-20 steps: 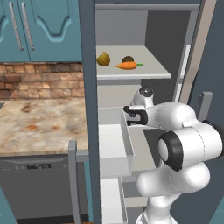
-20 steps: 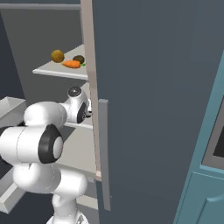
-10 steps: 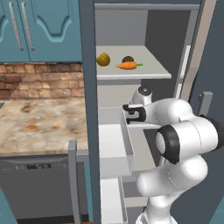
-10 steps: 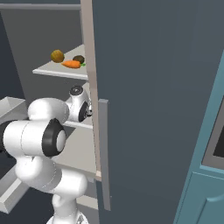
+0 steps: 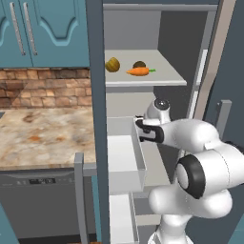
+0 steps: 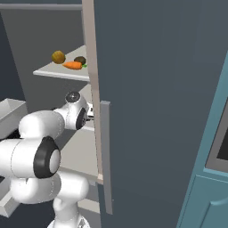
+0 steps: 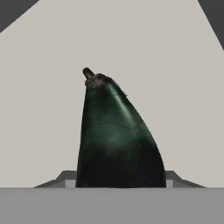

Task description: Take the eggplant and carrot from the second highest rack and move them to the highest rack where the squash and kiwi are located, to maximize freezer space. Close the freezer door after rearranging.

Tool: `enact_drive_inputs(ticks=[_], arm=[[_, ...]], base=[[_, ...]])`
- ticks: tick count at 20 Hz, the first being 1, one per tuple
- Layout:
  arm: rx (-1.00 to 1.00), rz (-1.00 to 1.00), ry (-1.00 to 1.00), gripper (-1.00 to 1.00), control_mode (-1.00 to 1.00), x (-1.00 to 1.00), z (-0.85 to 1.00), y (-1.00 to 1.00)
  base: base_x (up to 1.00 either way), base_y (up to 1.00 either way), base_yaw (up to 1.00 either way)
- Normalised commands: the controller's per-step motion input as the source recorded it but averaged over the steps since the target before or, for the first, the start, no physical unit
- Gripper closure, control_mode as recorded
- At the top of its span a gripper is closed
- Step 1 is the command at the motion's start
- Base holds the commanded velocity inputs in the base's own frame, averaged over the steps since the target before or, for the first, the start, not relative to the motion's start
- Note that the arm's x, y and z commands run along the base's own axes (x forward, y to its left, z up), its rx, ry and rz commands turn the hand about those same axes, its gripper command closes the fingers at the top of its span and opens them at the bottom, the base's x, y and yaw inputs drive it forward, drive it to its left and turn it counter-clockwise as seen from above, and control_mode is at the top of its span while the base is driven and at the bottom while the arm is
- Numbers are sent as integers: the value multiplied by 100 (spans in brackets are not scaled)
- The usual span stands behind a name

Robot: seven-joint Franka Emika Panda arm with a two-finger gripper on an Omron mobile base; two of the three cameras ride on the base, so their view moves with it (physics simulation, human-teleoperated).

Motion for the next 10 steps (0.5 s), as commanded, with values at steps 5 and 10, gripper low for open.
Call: enact_drive_inputs(ticks=[5, 10], arm=[[7, -1, -3, 100, -100, -84, 38, 0], [7, -7, 0, 100, -100, -76, 71, 0]], base=[[0, 0, 0], [0, 0, 0]])
